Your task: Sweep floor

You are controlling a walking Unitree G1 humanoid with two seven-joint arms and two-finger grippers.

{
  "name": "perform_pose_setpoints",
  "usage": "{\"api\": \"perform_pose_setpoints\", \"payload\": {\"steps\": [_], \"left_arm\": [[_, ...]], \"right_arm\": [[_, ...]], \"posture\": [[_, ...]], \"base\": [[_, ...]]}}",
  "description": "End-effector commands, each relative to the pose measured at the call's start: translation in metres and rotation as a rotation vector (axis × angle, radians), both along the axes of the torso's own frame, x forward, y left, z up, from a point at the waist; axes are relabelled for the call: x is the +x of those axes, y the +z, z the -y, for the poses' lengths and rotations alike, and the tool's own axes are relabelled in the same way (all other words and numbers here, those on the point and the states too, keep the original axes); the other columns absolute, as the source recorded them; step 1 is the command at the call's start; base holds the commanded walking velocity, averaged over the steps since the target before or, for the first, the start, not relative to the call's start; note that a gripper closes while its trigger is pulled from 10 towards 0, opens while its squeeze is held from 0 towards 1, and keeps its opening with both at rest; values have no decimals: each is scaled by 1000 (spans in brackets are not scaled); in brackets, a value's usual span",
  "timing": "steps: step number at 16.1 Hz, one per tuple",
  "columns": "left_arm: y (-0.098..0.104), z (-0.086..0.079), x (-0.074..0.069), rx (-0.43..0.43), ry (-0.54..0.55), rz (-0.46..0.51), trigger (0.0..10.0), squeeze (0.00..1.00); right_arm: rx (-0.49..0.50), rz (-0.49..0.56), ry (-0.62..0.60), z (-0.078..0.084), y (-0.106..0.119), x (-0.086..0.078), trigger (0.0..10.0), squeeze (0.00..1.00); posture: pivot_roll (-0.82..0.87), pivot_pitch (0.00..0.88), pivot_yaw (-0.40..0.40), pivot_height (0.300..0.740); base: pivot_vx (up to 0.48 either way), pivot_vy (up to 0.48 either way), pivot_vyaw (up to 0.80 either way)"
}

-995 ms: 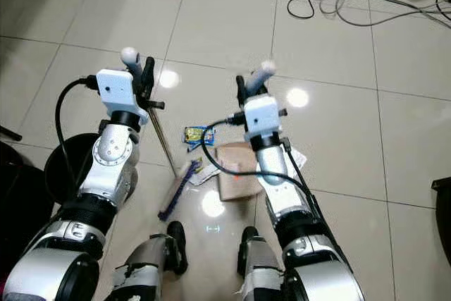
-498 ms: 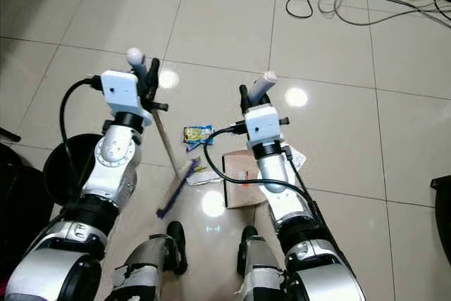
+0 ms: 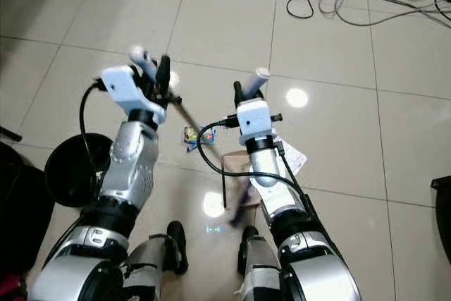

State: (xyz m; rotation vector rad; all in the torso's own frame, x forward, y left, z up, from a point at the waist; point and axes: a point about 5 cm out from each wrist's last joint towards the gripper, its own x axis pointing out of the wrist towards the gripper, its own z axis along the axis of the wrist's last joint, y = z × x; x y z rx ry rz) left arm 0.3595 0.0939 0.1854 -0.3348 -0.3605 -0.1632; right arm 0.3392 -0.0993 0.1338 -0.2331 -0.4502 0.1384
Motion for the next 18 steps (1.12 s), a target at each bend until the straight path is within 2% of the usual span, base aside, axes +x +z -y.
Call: {"api": "perform_pose_setpoints", "payload": {"steps": [1,3,5,7,10,12,14,18], "left_arm": [[15,-2,0,-9,-17,63,10000,0],[29,-9,-1,24,-41,121,10000,0],[42,-16,-6,114,-93,180,10000,0],[52,-29,-9,166,-131,211,10000,0],[61,-57,-7,198,-105,220,10000,0],[65,-71,-6,193,-71,216,10000,0],[63,-80,-8,194,-52,199,10000,0],[39,-92,-23,311,-50,94,10000,0]], "right_arm": [[-2,-60,-5,-1,-13,-3,10000,0],[15,-57,-12,2,-11,-2,10000,0],[39,-50,-19,7,-9,-2,10000,0],[63,-40,-35,15,-7,-2,10000,0],[118,-17,-72,34,0,-2,10000,0],[181,-3,-105,46,6,-3,10000,0],[206,3,-117,55,10,-6,10000,0],[268,-4,-120,79,38,-15,10000,0]], "posture": [[61,320,2,740],[59,296,3,740],[59,262,3,740],[60,232,3,740],[55,179,7,740],[50,154,6,740],[34,111,14,740],[9,63,24,740]], "base": [[0,0,0],[0,0,0],[0,0,0],[0,0,0],[0,0,0],[0,0,0],[0,0,0],[0,0,0]]}}
